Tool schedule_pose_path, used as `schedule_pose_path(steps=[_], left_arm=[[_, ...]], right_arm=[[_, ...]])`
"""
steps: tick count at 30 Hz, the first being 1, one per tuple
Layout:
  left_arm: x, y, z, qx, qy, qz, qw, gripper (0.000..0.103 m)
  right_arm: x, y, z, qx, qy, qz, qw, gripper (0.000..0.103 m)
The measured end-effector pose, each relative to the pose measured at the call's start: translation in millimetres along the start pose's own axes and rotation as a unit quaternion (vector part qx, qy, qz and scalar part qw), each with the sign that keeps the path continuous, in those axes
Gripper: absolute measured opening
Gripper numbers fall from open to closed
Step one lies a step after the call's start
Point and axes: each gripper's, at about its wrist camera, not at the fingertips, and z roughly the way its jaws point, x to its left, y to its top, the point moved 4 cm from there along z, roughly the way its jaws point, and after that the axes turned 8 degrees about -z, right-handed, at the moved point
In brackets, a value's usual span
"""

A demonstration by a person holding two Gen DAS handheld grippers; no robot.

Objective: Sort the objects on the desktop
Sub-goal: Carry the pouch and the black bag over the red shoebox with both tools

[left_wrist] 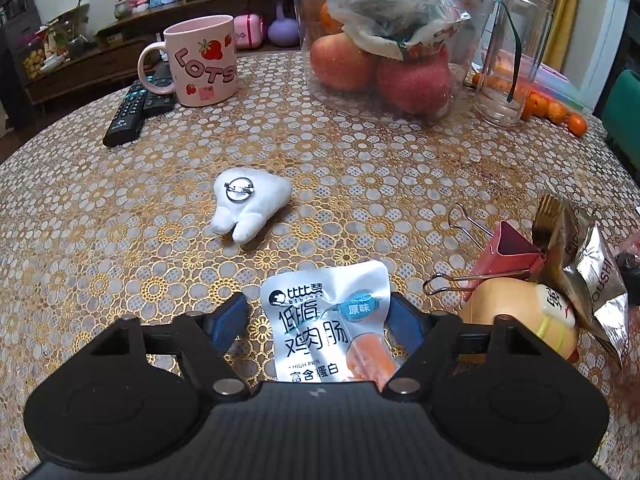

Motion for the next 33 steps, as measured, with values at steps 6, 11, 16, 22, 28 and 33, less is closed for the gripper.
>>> schedule_pose_path(steps=[6,11,16,22,28,33], left_arm=[[3,0,-2,-0.005,-0.006,-0.01,0.9999,0.065],[9,-3,-7,0.001,-0.018,-0.023,0.9996,0.064],[17,-12,-19,0.007,-0.027,-0.027,0.9992,0.064],[26,-25,-38,0.011,-0.035,-0.03,0.9989,0.064],[21,-36,-64,0.011,-0.052,-0.022,0.9984,0.064],[7,-43,-93,0.005,-0.071,-0.005,0.9975,0.064]], right_arm=[[0,-1,-3,0.001,-0.001,0.001,1.0,0.039],[1,-3,-11,0.0,-0.001,0.0,1.0,0.039],[1,-8,-23,-0.001,-0.002,0.004,1.0,0.039],[7,-21,-47,0.0,0.006,0.006,1.0,0.039],[16,-38,-74,0.007,0.016,0.002,1.0,0.039],[16,-47,-101,0.003,0.025,0.005,1.0,0.039]])
